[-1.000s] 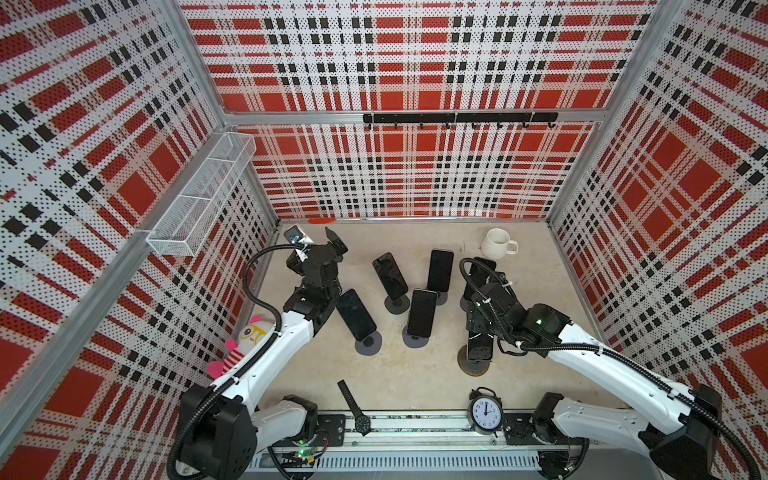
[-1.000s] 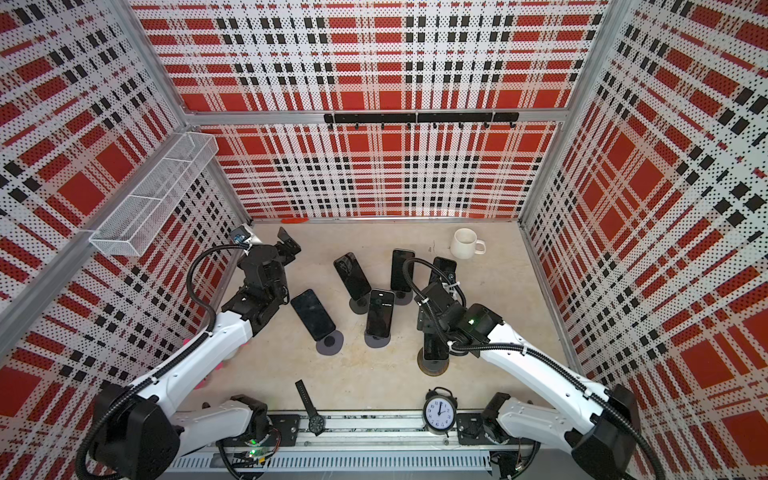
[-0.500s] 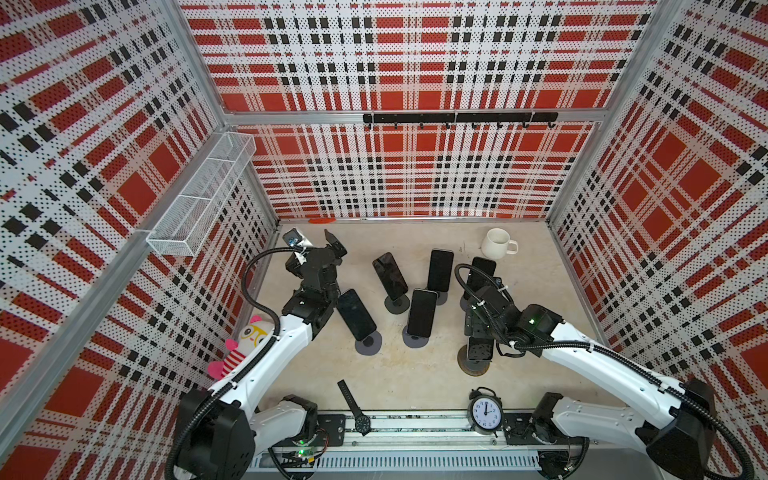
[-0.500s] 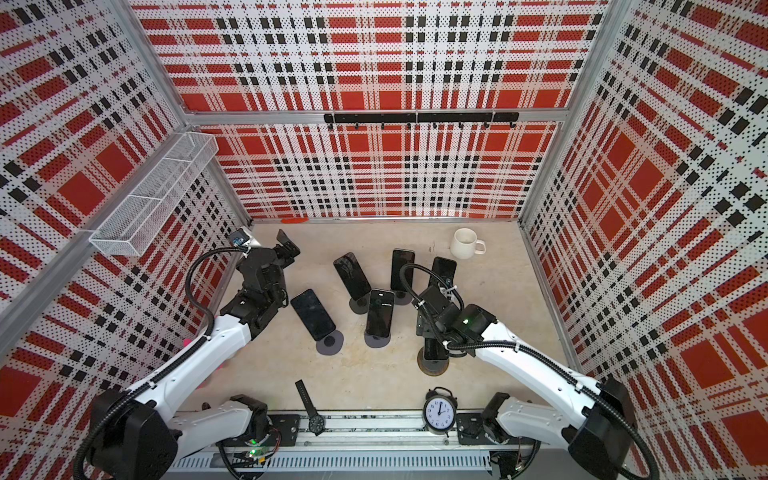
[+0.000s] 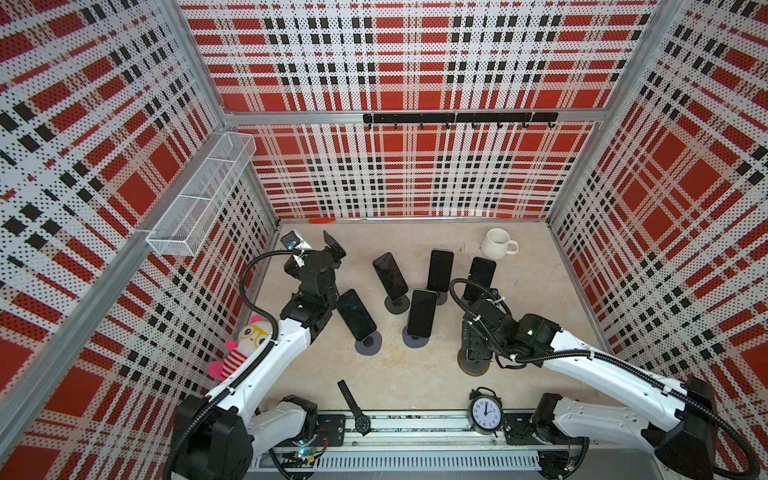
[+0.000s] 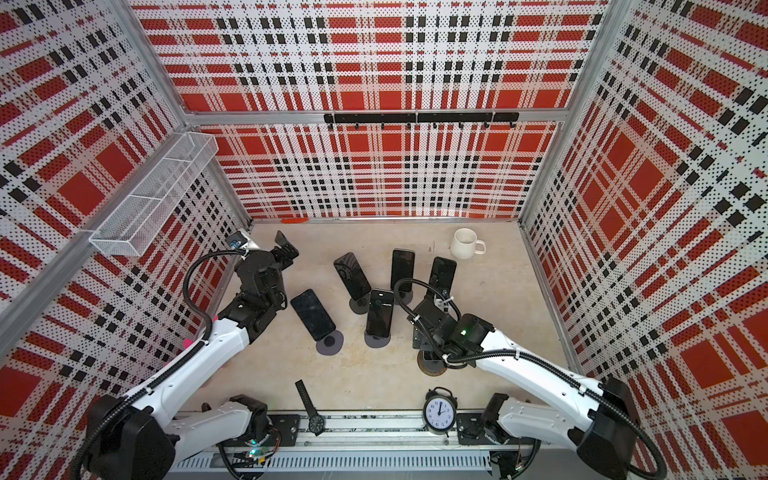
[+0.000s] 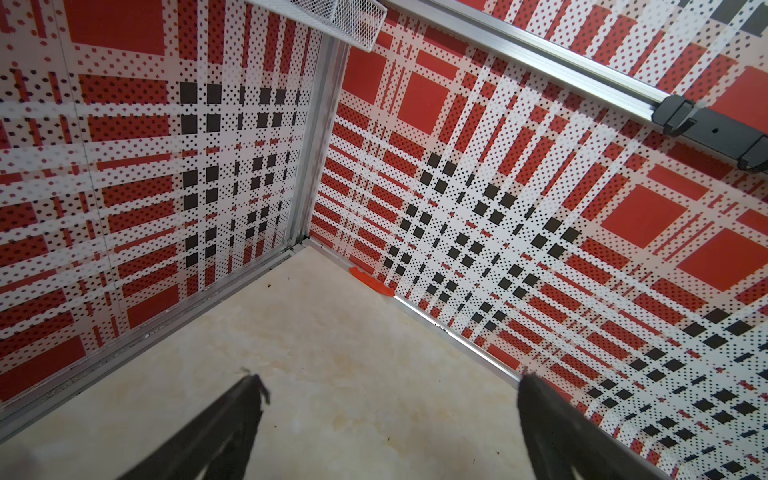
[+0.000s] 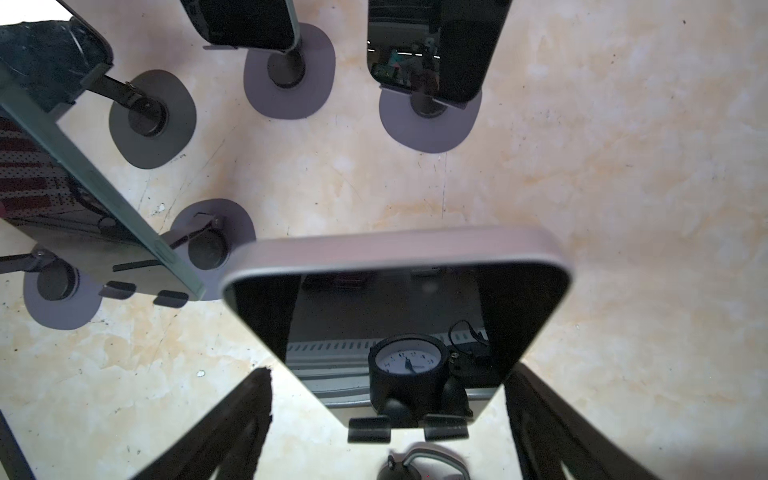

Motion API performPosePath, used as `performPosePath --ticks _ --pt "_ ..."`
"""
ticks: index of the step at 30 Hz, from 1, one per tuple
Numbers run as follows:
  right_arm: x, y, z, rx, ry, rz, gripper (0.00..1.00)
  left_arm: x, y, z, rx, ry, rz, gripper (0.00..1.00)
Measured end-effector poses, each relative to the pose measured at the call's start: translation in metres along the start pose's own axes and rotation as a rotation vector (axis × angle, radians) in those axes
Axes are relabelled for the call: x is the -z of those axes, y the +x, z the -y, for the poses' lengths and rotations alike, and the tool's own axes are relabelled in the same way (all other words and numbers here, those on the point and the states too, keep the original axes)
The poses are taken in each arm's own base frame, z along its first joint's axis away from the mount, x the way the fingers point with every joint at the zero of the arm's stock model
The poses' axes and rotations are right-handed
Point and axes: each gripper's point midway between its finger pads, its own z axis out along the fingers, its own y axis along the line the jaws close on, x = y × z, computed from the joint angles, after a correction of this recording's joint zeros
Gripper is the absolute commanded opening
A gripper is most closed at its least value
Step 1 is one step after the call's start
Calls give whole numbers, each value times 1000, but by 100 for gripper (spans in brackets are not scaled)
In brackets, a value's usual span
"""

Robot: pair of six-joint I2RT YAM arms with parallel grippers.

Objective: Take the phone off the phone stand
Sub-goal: 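Close the right gripper on the top of the nearest black phone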

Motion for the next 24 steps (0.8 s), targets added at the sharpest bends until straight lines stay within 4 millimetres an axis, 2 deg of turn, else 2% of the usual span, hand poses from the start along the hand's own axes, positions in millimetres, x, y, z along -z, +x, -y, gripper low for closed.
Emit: performPosePath --ticks 8,19,24 --pt "-4 9 8 -12 9 -7 87 0 0 2 2 11 -4 98" --pt "-5 4 2 -23 -11 14 86 3 -2 1 9 17 3 98" --pt "-6 4 2 -22 -10 13 82 3 -2 1 9 18 3 98"
